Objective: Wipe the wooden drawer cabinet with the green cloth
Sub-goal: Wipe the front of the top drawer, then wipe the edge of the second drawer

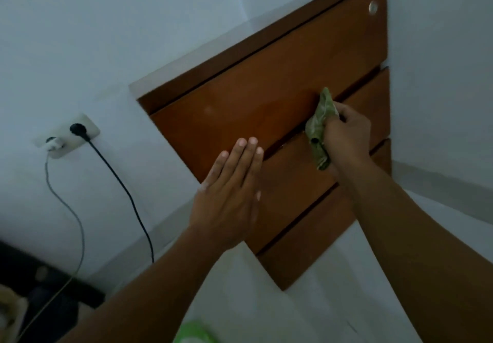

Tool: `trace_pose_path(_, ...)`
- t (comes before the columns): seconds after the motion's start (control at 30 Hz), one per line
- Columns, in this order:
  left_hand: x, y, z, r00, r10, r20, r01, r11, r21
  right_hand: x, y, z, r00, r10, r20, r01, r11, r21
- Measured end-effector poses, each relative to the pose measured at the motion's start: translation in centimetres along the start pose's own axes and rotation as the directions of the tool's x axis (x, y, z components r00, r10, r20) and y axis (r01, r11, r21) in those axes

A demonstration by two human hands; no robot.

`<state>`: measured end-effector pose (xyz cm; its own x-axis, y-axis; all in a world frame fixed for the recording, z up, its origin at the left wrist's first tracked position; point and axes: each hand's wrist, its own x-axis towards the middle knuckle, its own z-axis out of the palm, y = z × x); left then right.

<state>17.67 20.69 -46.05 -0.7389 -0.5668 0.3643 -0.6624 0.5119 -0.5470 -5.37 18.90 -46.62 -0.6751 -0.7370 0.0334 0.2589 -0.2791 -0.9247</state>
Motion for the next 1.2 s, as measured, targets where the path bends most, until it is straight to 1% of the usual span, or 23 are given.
trace_pose_path(0.1,-4.1,1.4,1.1,0.997,-0.057,0.046,0.061,0.994,-0.089,-2.3,0.6,0.3,0.999,-0.016,0.037,0.02,0.993,-0.113)
trace_pose_path(0.23,-7.3,2.9,1.4,0.984,-0.157,0.087,0.172,0.961,-0.216,-5.2,0.2,0.2,0.993,-0.024,0.116,0.048,0.977,-0.209)
trace_pose_path(0.33,-6.8,3.4,1.1,0.97,-0.237,0.056,0.244,0.938,-0.247,-6.4,-0.4,0.2,0.988,-0.044,0.147,0.081,0.963,-0.257)
trace_pose_path(0.47,-5.7,4.2,1.2,0.958,-0.276,0.072,0.285,0.92,-0.269,-7.3,-0.8,0.4,0.983,-0.07,0.172,0.119,0.948,-0.295)
trace_pose_path(0.6,-4.7,5.5,1.2,0.918,-0.388,0.084,0.394,0.862,-0.319,-7.5,-0.3,0.4,0.98,-0.066,0.189,0.119,0.951,-0.286)
trace_pose_path(0.73,-3.7,5.9,0.8,0.884,-0.464,0.062,0.458,0.831,-0.315,-6.9,0.1,0.2,0.979,-0.078,0.189,0.131,0.949,-0.287)
trace_pose_path(0.83,-3.0,5.6,0.6,0.867,-0.494,0.068,0.491,0.821,-0.292,-6.5,0.2,0.0,0.98,-0.085,0.182,0.136,0.947,-0.292)
trace_pose_path(0.97,-2.1,5.3,0.6,0.86,-0.499,0.109,0.51,0.828,-0.231,-6.0,0.4,0.0,0.98,-0.079,0.183,0.127,0.955,-0.269)
trace_pose_path(1.2,-1.3,5.0,-0.8,0.867,-0.47,0.168,0.493,0.858,-0.143,-5.6,0.3,-0.7,0.981,-0.068,0.179,0.116,0.955,-0.273)
